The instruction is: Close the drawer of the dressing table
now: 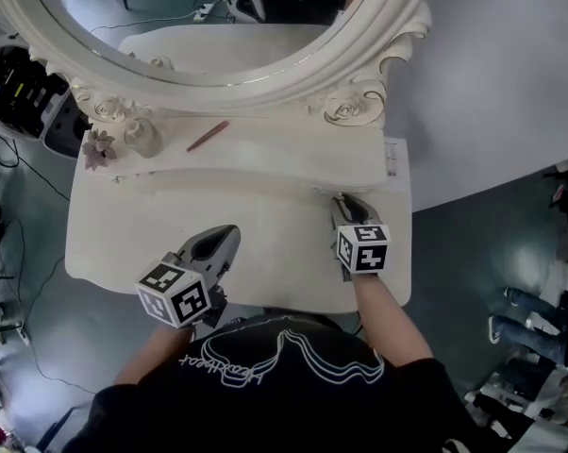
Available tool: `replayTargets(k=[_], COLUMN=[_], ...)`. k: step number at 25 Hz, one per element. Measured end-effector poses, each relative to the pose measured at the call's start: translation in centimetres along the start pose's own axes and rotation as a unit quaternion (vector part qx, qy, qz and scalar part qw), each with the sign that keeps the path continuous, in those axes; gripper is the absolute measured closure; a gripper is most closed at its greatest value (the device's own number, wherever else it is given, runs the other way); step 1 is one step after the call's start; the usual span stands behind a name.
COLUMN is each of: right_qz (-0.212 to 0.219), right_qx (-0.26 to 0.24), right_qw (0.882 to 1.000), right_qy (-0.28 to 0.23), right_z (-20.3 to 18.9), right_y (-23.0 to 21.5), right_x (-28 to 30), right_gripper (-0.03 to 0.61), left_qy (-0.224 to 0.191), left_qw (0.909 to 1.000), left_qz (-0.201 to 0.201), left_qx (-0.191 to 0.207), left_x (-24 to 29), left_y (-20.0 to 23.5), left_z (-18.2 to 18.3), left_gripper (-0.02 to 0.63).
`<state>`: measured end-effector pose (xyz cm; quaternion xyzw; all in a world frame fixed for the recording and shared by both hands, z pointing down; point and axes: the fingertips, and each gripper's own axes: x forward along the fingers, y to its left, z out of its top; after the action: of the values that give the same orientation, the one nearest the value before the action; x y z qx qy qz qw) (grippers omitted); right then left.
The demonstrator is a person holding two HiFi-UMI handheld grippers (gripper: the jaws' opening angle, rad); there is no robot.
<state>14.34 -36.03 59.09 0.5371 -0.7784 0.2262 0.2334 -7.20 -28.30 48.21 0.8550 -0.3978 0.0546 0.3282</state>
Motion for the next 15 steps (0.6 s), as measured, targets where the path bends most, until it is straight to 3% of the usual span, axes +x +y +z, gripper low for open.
replayTargets(k=[15], right_qz=[-0.004], right_qx=[0.006], right_qw=[1.0], right_qy=[-0.002], right_z=[1.1], right_y=[-0.8], right_x=[1.6], right_gripper=[0.477], left_qy=[-0.003], left_qw=[1.0], left_qz=[0.009], left_qx=[-0.003], left_x=[0.0], left_y=[1.0], left_z=[0.4], left_gripper=[0.611])
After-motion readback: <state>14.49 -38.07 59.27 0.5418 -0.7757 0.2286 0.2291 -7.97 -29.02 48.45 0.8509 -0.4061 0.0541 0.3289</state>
